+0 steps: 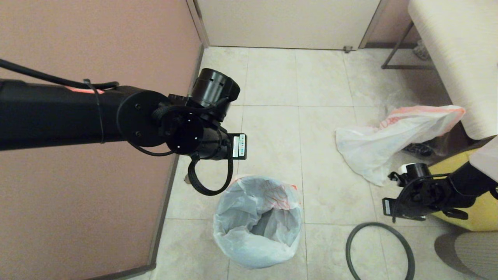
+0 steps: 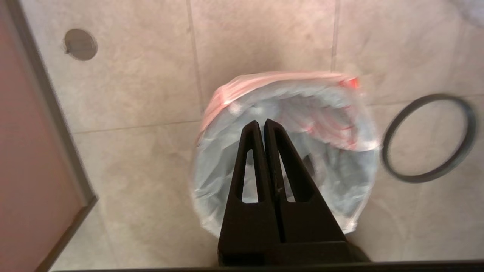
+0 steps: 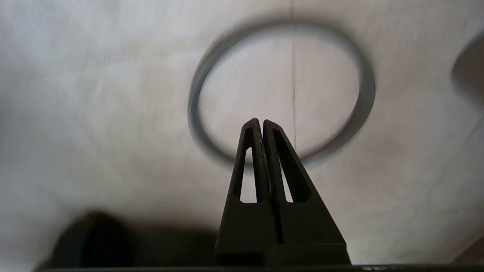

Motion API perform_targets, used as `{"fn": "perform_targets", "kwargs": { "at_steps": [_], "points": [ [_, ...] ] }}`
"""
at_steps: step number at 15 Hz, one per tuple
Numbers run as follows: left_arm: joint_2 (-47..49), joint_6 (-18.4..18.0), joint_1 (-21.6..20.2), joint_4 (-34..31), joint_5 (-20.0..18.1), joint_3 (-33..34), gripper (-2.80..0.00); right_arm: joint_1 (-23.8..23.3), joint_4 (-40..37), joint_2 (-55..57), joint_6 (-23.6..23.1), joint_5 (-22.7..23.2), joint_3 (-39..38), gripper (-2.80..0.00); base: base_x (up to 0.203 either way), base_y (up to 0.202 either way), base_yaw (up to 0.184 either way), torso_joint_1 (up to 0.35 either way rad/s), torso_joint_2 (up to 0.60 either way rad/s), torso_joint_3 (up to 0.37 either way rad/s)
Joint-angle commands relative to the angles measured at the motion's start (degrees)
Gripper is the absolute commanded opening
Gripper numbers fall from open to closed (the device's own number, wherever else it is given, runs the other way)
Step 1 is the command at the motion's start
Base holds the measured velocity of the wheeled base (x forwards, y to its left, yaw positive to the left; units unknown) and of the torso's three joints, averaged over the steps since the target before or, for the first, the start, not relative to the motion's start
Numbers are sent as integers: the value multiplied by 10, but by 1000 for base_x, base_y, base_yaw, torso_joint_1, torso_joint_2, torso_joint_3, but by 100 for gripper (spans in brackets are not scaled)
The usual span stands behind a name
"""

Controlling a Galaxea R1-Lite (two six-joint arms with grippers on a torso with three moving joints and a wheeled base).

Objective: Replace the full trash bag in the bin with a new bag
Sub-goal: Place the trash can ring on the trash can

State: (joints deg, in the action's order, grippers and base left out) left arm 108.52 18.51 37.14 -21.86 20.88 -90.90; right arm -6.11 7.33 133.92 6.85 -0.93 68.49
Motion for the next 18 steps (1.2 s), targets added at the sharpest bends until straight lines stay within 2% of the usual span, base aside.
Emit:
{"fn": "perform_targets", "kwargs": {
  "at_steps": [1,3,6,8,9,10,11,12,13,15,17,18],
  "points": [
    [14,7,-4,-1,4,-7,-280,-16,-85,109,1,-2,134,-280,0,0,0,0,0,0],
    [25,8,-12,-1,9,-23,-280,-28,-185,179,2,2,255,-280,0,0,0,0,0,0],
    [37,9,-14,0,11,-26,-280,-44,-326,252,-8,22,380,-280,0,0,0,0,0,0],
    [45,9,-19,1,11,-30,-280,-88,-372,290,-92,51,413,-280,0,0,0,0,0,0],
    [50,9,-19,1,12,-30,-280,-95,-376,292,-99,54,400,-280,0,0,0,0,0,0],
    [55,9,-17,1,14,-31,-280,-101,-369,284,-107,48,378,-280,0,0,0,0,0,0],
    [70,9,-12,1,22,-31,-280,-118,-348,266,-136,44,349,-280,0,0,0,0,0,0],
    [85,9,-2,2,37,-31,-280,-147,-310,255,-205,41,316,-280,0,0,0,0,0,0],
    [101,9,8,2,52,-31,-280,-173,-249,256,-248,37,294,-280,0,0,0,0,0,0],
    [120,11,32,2,79,-31,-280,-205,-164,300,-300,33,281,-280,0,0,0,0,0,0],
    [117,16,37,0,75,-30,-280,-221,-115,321,-339,40,276,-280,0,0,0,0,0,0],
    [118,17,40,-1,75,-30,-280,-222,-98,326,-343,52,275,-280,0,0,0,0,0,0]
  ]
}}
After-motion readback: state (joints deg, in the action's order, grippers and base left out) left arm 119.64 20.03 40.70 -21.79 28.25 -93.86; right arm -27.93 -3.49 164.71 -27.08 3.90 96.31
